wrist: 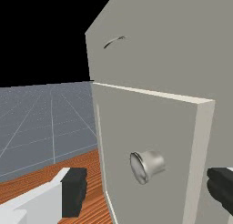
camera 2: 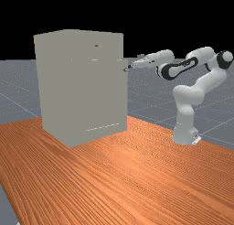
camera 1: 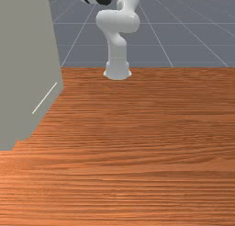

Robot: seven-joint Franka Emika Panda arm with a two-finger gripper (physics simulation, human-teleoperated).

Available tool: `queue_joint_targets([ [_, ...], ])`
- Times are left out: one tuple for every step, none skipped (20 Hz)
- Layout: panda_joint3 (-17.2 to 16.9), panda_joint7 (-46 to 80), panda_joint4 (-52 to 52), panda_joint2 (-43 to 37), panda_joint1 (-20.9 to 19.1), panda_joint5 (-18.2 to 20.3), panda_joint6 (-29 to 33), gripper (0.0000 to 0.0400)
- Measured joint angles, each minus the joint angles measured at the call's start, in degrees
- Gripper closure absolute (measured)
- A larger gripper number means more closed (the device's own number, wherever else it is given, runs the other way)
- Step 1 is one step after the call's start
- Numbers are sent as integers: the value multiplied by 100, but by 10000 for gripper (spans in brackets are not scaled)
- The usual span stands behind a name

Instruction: Open the cabinet door

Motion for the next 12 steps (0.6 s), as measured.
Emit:
queue_joint_targets([
  [-73,-69,-22,-171,-17,-35,-18,5],
  [-155,-138,-30,-311,-35,-66,-34,3],
  [-206,-187,-30,-365,-46,-89,-39,2],
  [-239,-216,-4,-302,-45,-99,-35,1],
  [-259,-235,18,-206,-41,-103,-21,1],
  [-271,-249,75,-50,-38,-103,-5,0],
  [-276,-257,126,79,-33,-101,3,0],
  [-278,-264,153,178,-28,-101,13,0],
  [-280,-270,177,307,-15,-100,59,0],
  [-274,-274,193,446,0,-100,130,0],
  [-251,-274,196,531,15,-103,178,0],
  [-238,-274,174,555,34,-108,209,0],
])
